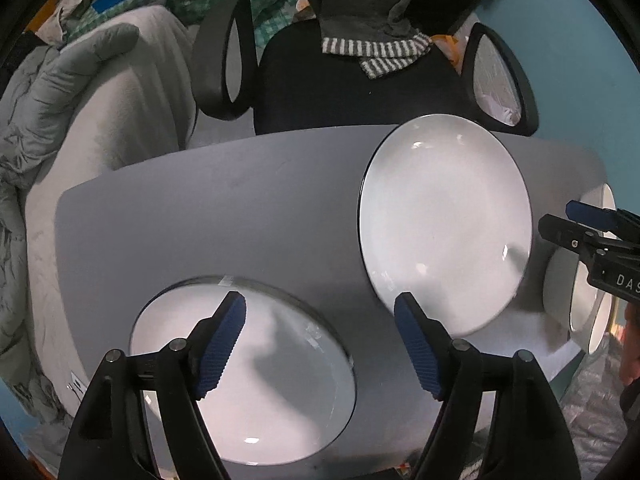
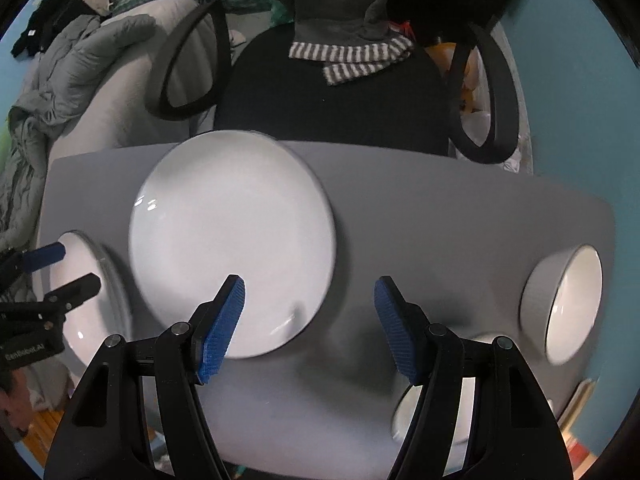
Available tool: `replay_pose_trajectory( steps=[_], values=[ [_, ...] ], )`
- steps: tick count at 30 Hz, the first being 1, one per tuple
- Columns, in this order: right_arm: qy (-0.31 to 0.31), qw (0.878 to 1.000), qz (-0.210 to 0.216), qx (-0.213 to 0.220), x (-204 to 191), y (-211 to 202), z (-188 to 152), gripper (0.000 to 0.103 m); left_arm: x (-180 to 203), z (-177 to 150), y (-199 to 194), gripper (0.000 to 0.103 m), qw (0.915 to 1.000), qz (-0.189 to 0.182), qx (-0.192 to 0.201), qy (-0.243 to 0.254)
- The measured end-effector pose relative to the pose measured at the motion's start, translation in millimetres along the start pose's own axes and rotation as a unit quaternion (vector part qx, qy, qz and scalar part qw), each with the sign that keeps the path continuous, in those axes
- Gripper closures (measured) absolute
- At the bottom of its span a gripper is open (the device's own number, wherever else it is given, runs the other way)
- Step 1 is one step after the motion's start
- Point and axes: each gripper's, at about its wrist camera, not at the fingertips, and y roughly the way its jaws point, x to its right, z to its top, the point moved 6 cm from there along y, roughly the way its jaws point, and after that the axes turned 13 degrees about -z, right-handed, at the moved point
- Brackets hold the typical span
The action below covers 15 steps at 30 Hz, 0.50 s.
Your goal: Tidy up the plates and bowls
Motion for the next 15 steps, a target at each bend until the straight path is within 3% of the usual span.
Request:
replay_pose_trajectory(
  steps=[4, 7, 15],
  values=[
    [-0.014, 1.0, 0.01, -0.006, 11, 21, 15, 0.036, -1, 9, 18, 0.024, 0.9995, -0.011, -0.013, -0.025],
    [-0.02, 1.0, 0.018, -0.01, 17, 32, 20, 0.036, 3, 15, 28, 0.025, 0.9993, 0.004, -0.026, -0.027],
    [-0.041, 0.998, 0.039, -0.027, 8, 49, 22, 0.036, 12, 22, 46, 0.024, 0.998, 0.0, -0.041, -0.048]
  ],
)
